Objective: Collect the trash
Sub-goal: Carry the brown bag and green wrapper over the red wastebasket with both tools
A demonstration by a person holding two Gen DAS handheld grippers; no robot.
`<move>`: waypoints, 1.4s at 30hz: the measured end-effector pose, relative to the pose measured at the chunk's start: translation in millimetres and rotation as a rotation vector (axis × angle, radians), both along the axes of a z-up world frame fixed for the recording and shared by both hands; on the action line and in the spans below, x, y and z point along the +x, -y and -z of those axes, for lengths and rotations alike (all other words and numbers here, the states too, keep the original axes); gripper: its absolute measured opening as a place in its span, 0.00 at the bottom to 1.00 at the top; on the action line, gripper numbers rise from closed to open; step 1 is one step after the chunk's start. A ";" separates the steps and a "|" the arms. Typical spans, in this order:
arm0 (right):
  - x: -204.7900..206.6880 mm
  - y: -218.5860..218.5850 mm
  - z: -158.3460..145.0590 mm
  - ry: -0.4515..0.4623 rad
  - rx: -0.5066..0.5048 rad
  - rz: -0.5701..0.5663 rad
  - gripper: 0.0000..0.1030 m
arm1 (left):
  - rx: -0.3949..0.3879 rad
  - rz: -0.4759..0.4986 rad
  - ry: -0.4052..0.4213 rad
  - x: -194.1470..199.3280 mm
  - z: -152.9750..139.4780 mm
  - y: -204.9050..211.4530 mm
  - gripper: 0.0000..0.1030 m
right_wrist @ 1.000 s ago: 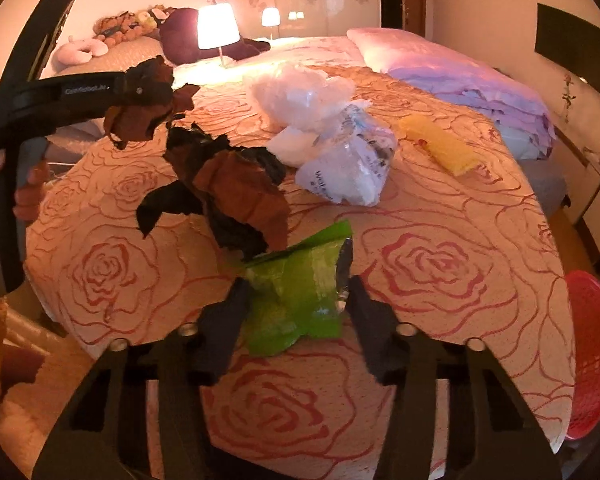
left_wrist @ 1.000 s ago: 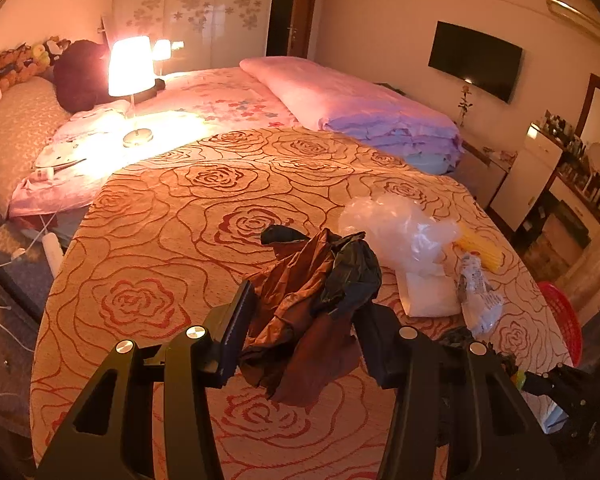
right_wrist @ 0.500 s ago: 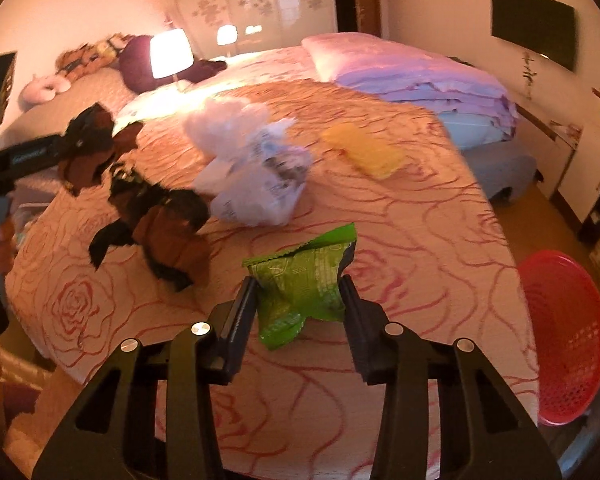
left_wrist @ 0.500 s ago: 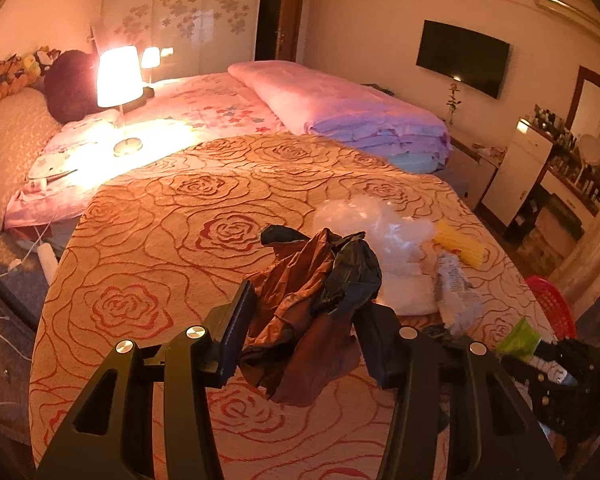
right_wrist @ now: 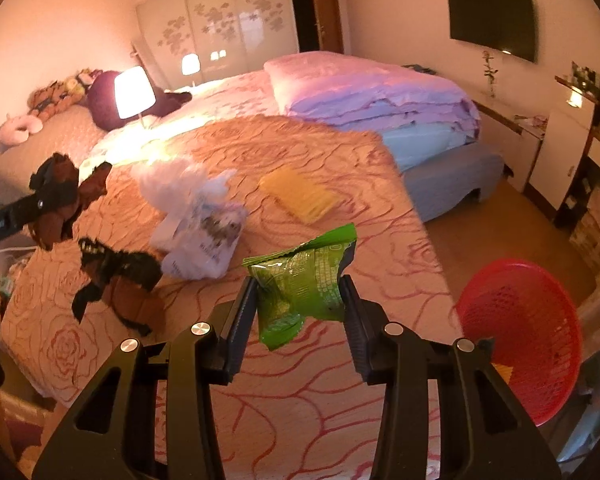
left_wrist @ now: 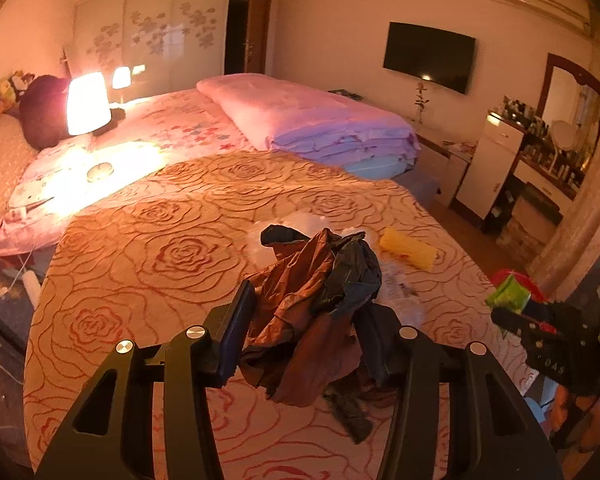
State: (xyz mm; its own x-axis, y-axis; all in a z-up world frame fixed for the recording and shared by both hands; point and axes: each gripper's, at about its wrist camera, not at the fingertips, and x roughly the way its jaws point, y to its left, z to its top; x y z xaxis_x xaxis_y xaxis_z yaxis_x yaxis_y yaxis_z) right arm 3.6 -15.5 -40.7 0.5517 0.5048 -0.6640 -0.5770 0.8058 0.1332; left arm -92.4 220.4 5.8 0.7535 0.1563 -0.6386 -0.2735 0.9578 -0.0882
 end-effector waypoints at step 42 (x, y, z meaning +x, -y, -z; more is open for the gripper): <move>35.1 146.4 -52.4 0.112 0.070 0.377 0.40 | 0.005 0.395 -0.024 104.3 6.2 175.0 0.46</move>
State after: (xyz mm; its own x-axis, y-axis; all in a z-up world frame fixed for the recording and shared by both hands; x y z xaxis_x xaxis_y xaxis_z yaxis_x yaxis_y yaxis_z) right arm 38.7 -161.8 11.7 0.7740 0.2947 -0.5604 -0.2566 0.9551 0.1479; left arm 11.9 45.3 -0.5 0.7409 -0.1389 -0.6571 0.1138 0.9902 -0.0810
